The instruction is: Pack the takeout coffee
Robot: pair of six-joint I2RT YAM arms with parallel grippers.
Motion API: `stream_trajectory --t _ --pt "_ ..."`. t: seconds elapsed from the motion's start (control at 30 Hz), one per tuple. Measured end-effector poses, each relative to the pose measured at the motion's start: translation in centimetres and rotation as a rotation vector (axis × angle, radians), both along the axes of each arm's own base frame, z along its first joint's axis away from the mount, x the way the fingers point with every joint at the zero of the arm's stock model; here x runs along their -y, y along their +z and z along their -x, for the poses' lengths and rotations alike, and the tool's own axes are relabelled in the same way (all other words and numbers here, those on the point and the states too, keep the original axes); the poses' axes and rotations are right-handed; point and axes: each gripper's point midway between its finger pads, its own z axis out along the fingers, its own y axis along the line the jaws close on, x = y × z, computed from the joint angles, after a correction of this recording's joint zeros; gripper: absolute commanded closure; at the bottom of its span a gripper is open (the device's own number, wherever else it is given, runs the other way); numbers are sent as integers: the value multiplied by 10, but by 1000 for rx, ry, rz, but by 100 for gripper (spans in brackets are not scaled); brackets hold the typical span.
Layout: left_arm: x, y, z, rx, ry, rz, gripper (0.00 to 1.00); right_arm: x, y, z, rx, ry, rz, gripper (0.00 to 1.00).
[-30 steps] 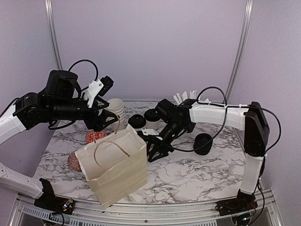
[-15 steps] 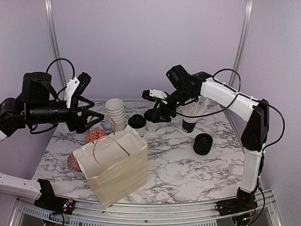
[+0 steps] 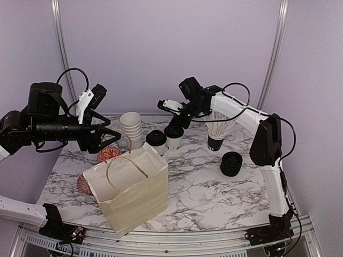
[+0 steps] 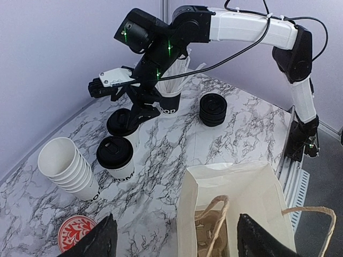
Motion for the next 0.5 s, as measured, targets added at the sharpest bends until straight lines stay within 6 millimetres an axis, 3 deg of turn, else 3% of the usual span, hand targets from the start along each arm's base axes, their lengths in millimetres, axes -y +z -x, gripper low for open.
stream_trajectory --t 0.2,0.5 --pt "1 0 1 -7 -8 4 23 10 -27 -19 -48 -62 9 4" --pt "1 -5 1 -13 -7 -3 23 12 -31 -28 -68 -89 -17 4"
